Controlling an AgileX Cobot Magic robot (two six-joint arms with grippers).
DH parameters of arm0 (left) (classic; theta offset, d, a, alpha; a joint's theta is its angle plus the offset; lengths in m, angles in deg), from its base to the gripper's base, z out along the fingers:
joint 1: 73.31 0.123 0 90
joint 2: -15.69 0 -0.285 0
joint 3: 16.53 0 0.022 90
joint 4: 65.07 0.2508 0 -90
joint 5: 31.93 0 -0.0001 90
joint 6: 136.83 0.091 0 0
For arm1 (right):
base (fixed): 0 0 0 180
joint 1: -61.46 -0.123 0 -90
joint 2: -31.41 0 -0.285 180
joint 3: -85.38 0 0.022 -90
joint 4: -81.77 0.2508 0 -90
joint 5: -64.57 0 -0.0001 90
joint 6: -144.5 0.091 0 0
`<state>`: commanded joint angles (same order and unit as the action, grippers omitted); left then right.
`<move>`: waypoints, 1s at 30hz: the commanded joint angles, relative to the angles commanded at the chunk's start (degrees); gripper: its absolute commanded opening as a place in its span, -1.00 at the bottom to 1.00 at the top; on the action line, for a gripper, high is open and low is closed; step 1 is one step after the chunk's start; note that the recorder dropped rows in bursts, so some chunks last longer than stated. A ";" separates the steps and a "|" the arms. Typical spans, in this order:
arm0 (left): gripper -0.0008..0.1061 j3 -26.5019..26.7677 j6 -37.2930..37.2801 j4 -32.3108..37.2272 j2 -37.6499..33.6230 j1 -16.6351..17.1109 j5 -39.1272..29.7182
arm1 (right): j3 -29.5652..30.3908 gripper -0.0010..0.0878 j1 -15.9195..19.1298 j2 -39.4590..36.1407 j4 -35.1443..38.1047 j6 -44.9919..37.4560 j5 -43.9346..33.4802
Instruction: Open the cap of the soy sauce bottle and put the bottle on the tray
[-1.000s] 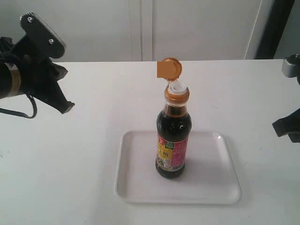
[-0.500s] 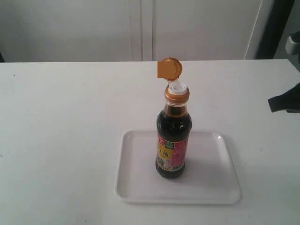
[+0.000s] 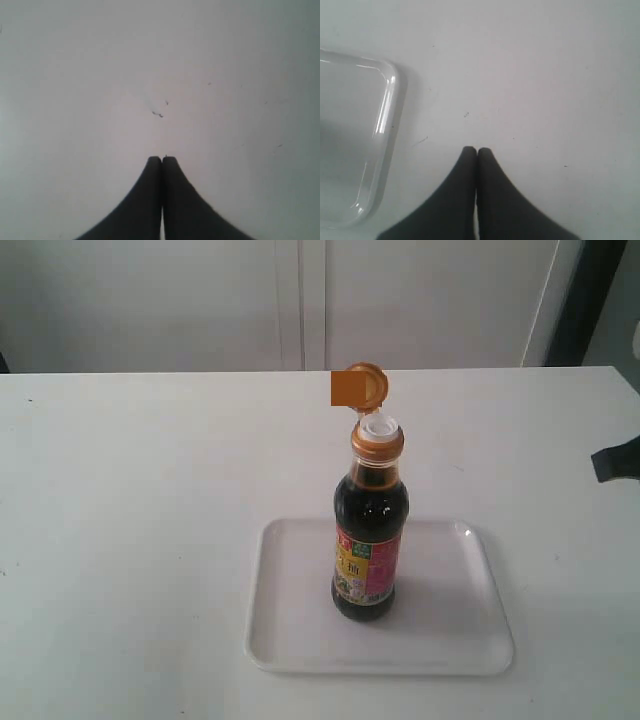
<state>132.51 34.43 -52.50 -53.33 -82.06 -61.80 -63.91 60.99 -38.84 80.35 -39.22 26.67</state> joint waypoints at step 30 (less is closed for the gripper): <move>-0.99 -20.74 -0.41 -4.54 36.37 0.00 14.15 | 25.59 -0.98 0.00 42.01 0.12 3.73 29.70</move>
<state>111.78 34.02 -57.04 -16.96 -82.06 -47.66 -38.32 60.99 3.16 80.47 -35.50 56.37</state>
